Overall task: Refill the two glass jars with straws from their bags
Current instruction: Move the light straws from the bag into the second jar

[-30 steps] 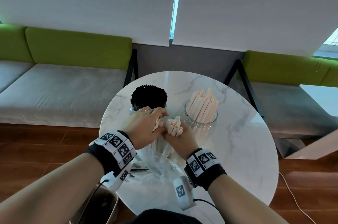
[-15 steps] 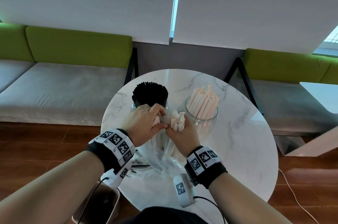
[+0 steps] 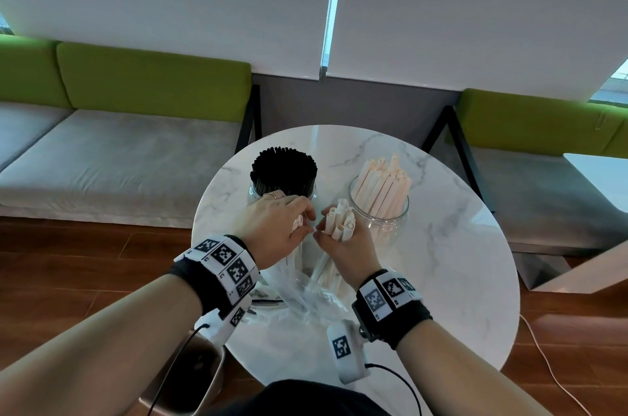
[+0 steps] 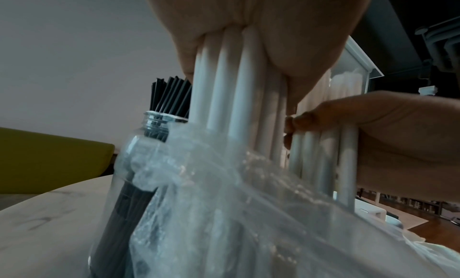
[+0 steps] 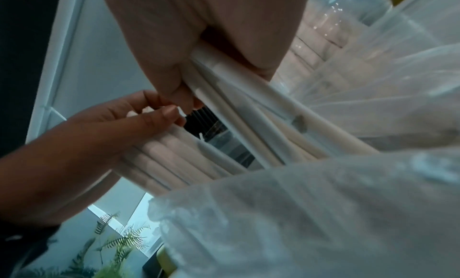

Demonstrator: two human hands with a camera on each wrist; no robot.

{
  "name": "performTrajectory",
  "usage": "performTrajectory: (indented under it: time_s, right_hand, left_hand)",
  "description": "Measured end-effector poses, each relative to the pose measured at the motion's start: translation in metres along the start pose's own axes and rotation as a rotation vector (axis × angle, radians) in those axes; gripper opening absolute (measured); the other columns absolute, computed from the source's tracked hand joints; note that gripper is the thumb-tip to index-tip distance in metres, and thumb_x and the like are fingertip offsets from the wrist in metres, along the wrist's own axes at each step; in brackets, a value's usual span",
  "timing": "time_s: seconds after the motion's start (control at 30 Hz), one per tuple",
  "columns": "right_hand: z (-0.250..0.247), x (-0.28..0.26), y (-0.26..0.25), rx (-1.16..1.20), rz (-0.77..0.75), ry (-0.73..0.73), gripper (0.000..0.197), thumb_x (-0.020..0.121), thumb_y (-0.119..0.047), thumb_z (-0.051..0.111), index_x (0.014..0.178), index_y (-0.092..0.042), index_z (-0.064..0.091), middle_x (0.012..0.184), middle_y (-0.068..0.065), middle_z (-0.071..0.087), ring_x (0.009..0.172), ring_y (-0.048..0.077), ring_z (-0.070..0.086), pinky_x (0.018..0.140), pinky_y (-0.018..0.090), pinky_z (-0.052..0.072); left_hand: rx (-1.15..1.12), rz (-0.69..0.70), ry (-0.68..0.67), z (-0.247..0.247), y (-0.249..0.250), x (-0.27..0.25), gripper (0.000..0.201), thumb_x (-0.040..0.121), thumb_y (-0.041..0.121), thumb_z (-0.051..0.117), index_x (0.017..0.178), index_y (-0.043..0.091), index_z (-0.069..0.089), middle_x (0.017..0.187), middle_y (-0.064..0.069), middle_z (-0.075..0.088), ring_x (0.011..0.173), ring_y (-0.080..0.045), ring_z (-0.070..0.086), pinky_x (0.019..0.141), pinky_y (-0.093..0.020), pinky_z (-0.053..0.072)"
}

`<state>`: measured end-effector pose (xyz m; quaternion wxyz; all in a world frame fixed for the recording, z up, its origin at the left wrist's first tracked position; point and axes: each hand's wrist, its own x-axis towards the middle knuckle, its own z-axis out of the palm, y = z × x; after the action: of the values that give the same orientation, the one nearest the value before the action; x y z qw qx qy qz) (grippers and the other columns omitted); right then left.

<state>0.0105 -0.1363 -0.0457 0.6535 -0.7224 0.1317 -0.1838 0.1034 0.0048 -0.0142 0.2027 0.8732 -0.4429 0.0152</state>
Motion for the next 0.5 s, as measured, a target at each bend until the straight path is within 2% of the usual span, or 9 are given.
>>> performTrajectory:
  time_s: [0.07,0.13,0.27,0.37,0.43,0.5]
  right_hand:
    - [-0.0001,0.0003,0.0001,0.010,-0.008,-0.028,0.026,0.074,-0.003,0.073,0.093,-0.008,0.057,0.078,-0.005,0.064,0.075,0.012,0.062,0.070,0.030,0.052]
    - [-0.0016,0.0003,-0.0025,0.020,-0.024,-0.033,0.034,0.072,-0.008,0.076,0.099,-0.009,0.055,0.084,-0.002,0.064,0.079,0.011,0.062,0.073,0.028,0.053]
    - [-0.0047,0.0012,-0.0038,-0.013,-0.033,0.013,0.057,0.068,-0.017,0.081,0.114,-0.024,0.048,0.094,0.000,0.061,0.085,0.013,0.061,0.077,0.030,0.053]
    - [-0.0049,0.0006,-0.0037,0.008,-0.076,-0.031,0.062,0.073,-0.006,0.080,0.119,-0.025,0.043,0.089,0.002,0.062,0.079,0.015,0.063,0.077,0.031,0.053]
    - [-0.0045,-0.0004,-0.0045,-0.014,-0.099,-0.047,0.065,0.074,-0.005,0.079,0.122,-0.028,0.040,0.089,0.004,0.065,0.082,0.018,0.065,0.079,0.030,0.054]
    - [-0.0049,-0.0003,-0.0053,-0.037,-0.095,-0.049,0.065,0.075,-0.005,0.079,0.123,-0.027,0.041,0.085,0.001,0.066,0.078,0.014,0.066,0.074,0.026,0.054]
  left_hand:
    - [0.003,0.000,0.002,0.0005,0.0008,0.0001,0.015,0.087,0.041,0.053,0.100,0.034,0.055,0.099,0.019,0.064,0.093,-0.009,0.052,0.086,-0.030,0.045]
    - [0.012,0.010,0.012,0.0004,0.0016,0.0003,0.014,0.087,0.040,0.054,0.099,0.033,0.056,0.099,0.018,0.064,0.093,-0.009,0.053,0.086,-0.030,0.045]
    - [0.008,0.034,0.021,0.0000,0.0010,0.0011,0.013,0.086,0.037,0.056,0.098,0.032,0.059,0.096,0.016,0.064,0.090,-0.011,0.054,0.085,-0.030,0.046]
    - [0.021,0.081,0.053,0.0016,0.0015,0.0010,0.015,0.085,0.034,0.054,0.097,0.032,0.064,0.087,0.013,0.063,0.083,-0.014,0.055,0.080,-0.030,0.047]
    - [0.019,0.095,0.066,0.0021,0.0032,0.0005,0.021,0.083,0.035,0.050,0.098,0.032,0.065,0.085,0.012,0.063,0.082,-0.015,0.056,0.078,-0.030,0.048]
    - [0.015,0.095,0.066,0.0006,0.0050,0.0005,0.026,0.084,0.037,0.046,0.101,0.031,0.065,0.085,0.011,0.063,0.082,-0.016,0.056,0.076,-0.031,0.049]
